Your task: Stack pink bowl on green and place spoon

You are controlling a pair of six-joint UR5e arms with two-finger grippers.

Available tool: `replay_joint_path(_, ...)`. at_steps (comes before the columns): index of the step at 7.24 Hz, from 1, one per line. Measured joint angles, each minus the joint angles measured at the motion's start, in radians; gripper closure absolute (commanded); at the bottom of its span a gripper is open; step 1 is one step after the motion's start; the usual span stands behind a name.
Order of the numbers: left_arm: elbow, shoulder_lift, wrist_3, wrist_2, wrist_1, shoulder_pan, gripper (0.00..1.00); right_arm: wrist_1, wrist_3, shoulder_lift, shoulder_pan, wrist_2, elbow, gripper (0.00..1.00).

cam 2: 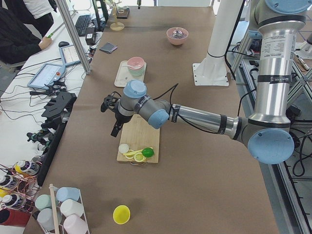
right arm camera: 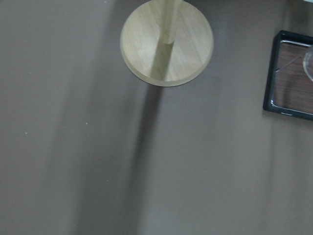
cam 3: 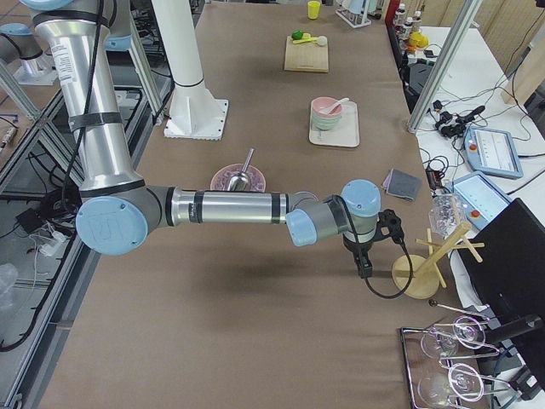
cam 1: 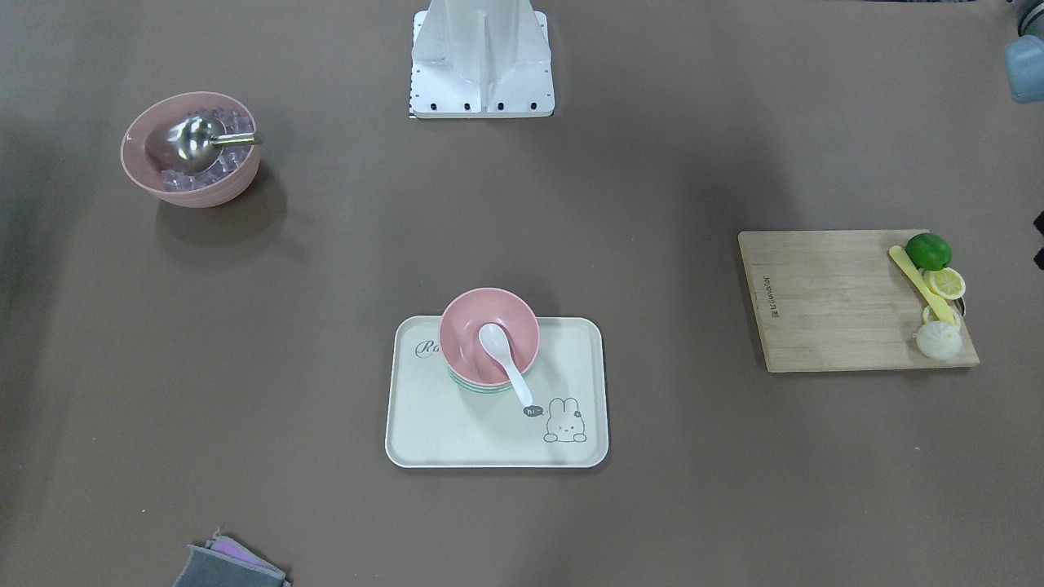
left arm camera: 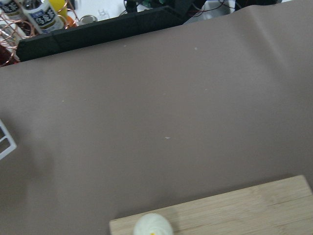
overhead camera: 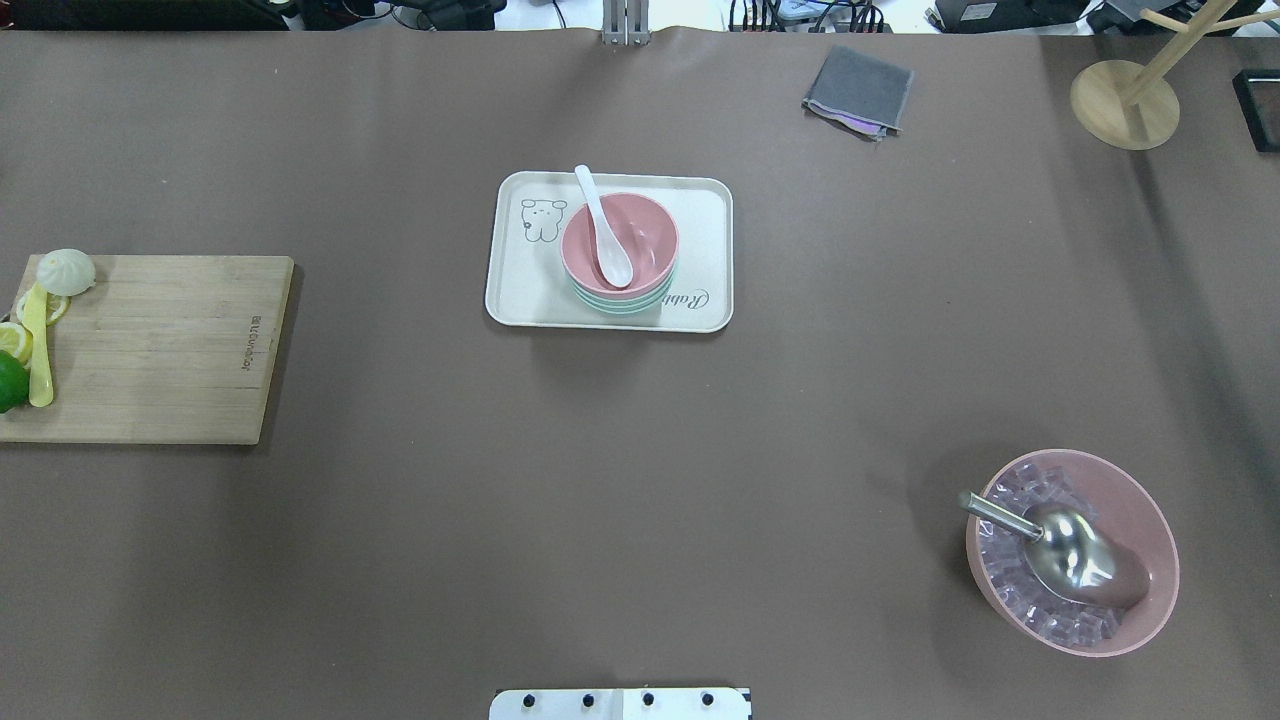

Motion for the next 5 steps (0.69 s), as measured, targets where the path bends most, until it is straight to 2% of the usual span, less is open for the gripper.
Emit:
replay_joint_path(2,0.090,0.031,0.065,-0.009,0.016,-0.063,0.02,-0.119,-0.080,0.000,0.047,-0.032,0.009,0.00)
replay_joint_path(3,0.104,0.024,0.109,-0.020,0.077,-0.090,0.02,-0.179,-0.129,0.003,0.054,-0.071,0.015,0.00)
replay_joint_path(5,0.046,-0.021,0.159,-0.057,0.316,-0.125,0.02,-0.253,-0.162,0.003,0.060,-0.100,0.026,0.00)
